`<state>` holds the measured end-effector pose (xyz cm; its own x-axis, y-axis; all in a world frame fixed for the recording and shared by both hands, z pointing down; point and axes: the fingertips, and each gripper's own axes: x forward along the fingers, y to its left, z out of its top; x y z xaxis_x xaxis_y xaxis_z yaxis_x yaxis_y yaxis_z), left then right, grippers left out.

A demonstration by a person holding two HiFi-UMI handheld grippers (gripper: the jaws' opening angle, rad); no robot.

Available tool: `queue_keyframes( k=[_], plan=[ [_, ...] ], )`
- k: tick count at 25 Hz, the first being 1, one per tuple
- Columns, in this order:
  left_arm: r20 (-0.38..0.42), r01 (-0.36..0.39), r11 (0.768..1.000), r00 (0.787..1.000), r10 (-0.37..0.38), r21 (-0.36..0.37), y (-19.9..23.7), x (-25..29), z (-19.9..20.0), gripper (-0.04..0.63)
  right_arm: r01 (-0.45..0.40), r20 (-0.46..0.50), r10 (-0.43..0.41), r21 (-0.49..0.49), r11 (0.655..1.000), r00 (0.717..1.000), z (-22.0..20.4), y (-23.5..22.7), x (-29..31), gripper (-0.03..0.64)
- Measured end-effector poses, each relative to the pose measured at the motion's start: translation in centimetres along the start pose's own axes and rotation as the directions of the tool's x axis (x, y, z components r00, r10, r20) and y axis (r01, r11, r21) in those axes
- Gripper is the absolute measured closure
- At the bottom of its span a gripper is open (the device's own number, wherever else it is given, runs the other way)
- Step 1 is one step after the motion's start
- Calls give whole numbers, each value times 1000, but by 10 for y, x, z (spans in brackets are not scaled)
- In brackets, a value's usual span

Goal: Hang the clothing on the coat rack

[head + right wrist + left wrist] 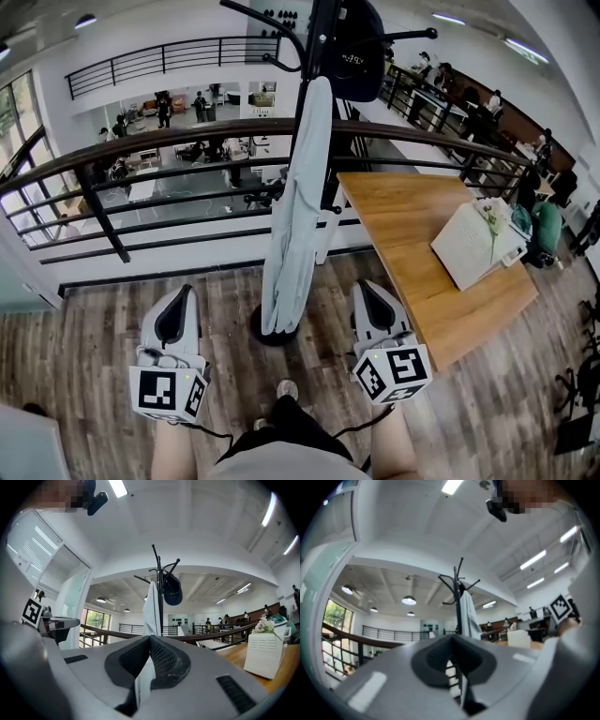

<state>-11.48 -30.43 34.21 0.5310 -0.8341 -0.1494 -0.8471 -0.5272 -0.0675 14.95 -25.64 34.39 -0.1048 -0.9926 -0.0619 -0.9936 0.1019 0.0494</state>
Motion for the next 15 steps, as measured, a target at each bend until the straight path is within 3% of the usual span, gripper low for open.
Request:
queue_keyframes(
  k=[15],
  plan=[
    [12, 17, 1000, 1000, -16, -20, -7, 2, 1, 586, 17, 35, -17, 22, 1000, 999, 11, 4, -6, 617]
  ],
)
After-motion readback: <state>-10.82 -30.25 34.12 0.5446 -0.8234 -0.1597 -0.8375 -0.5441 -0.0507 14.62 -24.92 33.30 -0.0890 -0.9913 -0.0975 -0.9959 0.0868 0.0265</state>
